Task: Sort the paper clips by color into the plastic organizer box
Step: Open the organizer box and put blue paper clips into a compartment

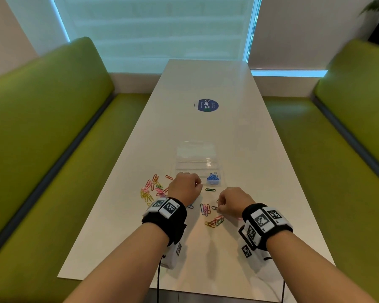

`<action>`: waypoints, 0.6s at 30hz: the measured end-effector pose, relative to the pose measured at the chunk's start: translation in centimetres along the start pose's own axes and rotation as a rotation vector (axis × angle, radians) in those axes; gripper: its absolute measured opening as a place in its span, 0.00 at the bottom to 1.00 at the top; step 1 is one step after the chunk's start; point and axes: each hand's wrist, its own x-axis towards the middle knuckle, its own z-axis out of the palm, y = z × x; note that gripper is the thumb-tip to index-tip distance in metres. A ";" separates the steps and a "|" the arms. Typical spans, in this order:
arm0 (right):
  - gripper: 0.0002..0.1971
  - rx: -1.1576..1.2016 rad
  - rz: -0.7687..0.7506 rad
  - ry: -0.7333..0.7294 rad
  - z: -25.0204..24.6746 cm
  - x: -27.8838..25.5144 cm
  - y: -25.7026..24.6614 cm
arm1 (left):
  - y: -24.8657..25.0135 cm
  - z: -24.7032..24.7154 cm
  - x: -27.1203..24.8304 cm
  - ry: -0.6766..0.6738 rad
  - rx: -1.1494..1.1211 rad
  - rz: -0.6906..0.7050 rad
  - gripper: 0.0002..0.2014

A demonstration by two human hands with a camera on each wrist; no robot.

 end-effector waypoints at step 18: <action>0.10 0.246 0.074 0.314 -4.0 3.4 -1.2 | -1.5 -0.4 -0.9 -0.016 0.007 -0.017 0.13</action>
